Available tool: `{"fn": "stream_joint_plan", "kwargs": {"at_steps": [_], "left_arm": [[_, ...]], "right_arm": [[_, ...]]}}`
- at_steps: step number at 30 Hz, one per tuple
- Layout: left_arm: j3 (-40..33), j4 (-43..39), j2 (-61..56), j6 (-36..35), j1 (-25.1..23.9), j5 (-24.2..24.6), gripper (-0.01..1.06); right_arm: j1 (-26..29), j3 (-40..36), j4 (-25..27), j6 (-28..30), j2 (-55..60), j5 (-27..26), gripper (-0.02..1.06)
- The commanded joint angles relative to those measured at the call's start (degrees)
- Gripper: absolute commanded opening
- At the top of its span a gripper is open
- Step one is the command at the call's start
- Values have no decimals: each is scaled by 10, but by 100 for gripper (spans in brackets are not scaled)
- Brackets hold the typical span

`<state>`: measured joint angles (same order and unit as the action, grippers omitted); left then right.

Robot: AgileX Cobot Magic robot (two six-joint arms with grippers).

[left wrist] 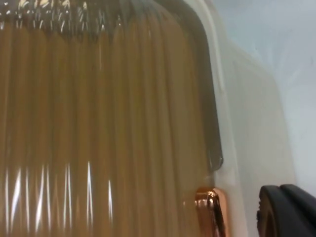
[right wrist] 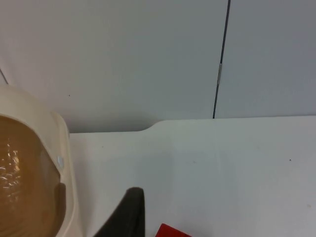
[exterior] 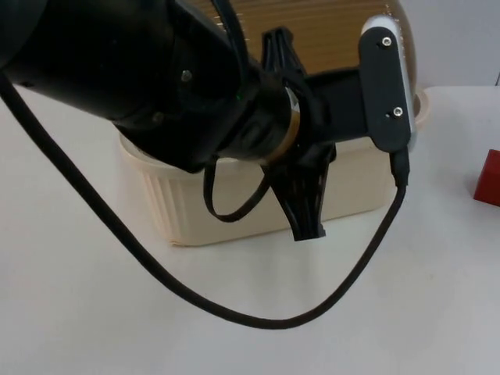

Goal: Open the box lid with the left hand, place the block into the box with the right hand, then close the box lid with the left hand.

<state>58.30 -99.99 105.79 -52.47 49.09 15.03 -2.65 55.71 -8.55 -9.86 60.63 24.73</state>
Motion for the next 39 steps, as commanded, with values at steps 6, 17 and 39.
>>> {"fn": "stream_joint_plan", "kwargs": {"at_steps": [6,17,39], "left_arm": [[3,0,10,-3,-18,-10,0],[3,0,10,-2,-18,-2,0],[4,0,12,-2,-29,12,0]], "right_arm": [[0,4,-4,3,1,1,104],[0,4,-4,3,1,1,104],[0,4,-2,3,1,10,104]]}}
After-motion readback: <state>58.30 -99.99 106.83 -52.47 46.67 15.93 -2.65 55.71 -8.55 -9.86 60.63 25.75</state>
